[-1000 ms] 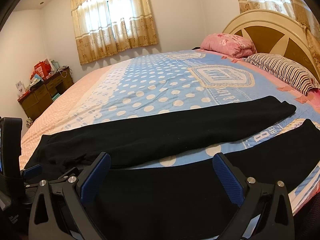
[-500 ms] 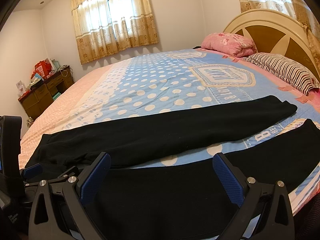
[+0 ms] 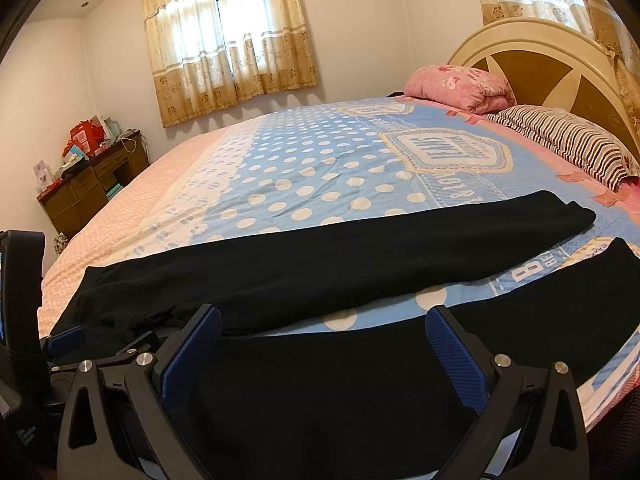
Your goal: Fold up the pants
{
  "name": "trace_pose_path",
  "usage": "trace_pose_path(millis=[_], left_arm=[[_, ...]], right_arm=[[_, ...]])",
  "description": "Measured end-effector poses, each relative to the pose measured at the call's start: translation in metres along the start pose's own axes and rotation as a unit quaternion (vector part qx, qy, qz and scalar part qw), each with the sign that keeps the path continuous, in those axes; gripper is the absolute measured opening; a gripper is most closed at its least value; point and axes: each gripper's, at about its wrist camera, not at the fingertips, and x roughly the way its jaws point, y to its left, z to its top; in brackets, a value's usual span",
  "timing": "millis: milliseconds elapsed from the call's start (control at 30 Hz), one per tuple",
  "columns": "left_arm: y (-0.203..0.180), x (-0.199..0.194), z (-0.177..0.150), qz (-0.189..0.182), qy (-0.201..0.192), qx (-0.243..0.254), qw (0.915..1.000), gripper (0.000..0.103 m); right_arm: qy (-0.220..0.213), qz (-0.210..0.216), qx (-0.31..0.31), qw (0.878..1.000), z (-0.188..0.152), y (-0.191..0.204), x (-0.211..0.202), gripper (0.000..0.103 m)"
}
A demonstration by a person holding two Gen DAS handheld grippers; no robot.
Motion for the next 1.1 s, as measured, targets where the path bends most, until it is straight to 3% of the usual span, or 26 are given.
trace_pose_path(millis=[733, 867, 967, 1100], left_arm=[[0.003, 0.006, 0.001, 0.000, 0.009, 0.000, 1.0000, 0.099], [0.019, 0.012, 0.004, -0.004, 0.015, -0.004, 0.9999, 0.099], [0.043, 0.018, 0.012, 0.020, 0.015, -0.011, 0.9996, 0.099], [0.079, 0.029, 0.026, 0.078, 0.010, -0.025, 0.9966, 0.100]], right_arm=[[0.015, 0.014, -0.007, 1.000, 0.006, -0.004, 0.010, 0.102], [0.028, 0.061, -0.037, 0.997, 0.032, 0.003, 0.026, 0.102], [0.047, 0.107, -0.091, 0.989, 0.060, 0.029, 0.051, 0.101], [0.082, 0.180, -0.146, 0.969, 0.085, 0.074, 0.097, 0.078]])
